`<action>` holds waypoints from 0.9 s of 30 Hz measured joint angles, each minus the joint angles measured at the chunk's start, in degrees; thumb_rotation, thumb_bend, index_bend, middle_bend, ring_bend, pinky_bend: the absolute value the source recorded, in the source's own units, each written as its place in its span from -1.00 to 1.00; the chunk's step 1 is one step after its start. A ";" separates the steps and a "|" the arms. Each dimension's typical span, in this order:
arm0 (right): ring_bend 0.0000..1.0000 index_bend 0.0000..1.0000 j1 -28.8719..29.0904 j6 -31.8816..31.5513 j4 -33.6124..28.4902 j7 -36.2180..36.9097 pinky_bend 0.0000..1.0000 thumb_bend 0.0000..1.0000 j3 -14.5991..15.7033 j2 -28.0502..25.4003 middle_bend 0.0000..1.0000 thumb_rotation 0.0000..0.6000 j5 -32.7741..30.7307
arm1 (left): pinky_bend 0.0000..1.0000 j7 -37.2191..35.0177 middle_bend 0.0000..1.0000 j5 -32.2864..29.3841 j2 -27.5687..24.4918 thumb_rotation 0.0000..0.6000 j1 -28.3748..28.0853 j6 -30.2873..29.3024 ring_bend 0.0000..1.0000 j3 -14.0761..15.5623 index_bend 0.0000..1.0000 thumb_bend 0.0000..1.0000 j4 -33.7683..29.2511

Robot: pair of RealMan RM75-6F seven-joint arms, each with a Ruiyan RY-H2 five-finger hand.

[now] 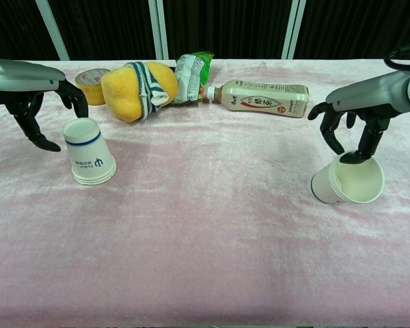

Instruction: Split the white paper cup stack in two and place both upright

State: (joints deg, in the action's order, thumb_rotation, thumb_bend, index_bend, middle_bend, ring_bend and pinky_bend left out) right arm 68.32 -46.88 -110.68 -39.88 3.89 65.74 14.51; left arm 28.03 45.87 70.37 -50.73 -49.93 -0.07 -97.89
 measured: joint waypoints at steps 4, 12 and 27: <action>-0.69 -0.64 0.69 -0.03 -0.77 0.35 -0.62 -0.34 0.05 -0.84 -1.00 1.00 -0.35 | 0.05 0.06 -0.54 0.36 0.28 1.00 0.07 0.13 -0.69 0.02 -0.45 -0.71 0.43; -0.70 -0.85 1.14 0.11 -1.22 1.70 -0.62 -0.34 -0.08 -1.73 -1.00 1.00 -0.13 | 0.04 0.24 -0.55 0.95 0.02 1.00 0.06 -0.25 -0.69 -0.28 -0.45 -0.71 -0.23; -0.73 -0.90 -0.52 -0.62 -4.85 6.48 -0.62 -0.40 -1.04 -7.78 -1.00 1.00 3.87 | -0.02 -0.76 -0.55 3.80 -4.24 1.00 0.87 -3.31 -0.72 -2.14 -0.45 -0.71 -4.22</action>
State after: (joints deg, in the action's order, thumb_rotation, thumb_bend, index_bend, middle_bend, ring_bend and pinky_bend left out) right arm 67.80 -47.50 -115.53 -33.40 2.85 57.96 18.38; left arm 27.27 49.66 66.13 -49.86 -53.24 -2.20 -102.11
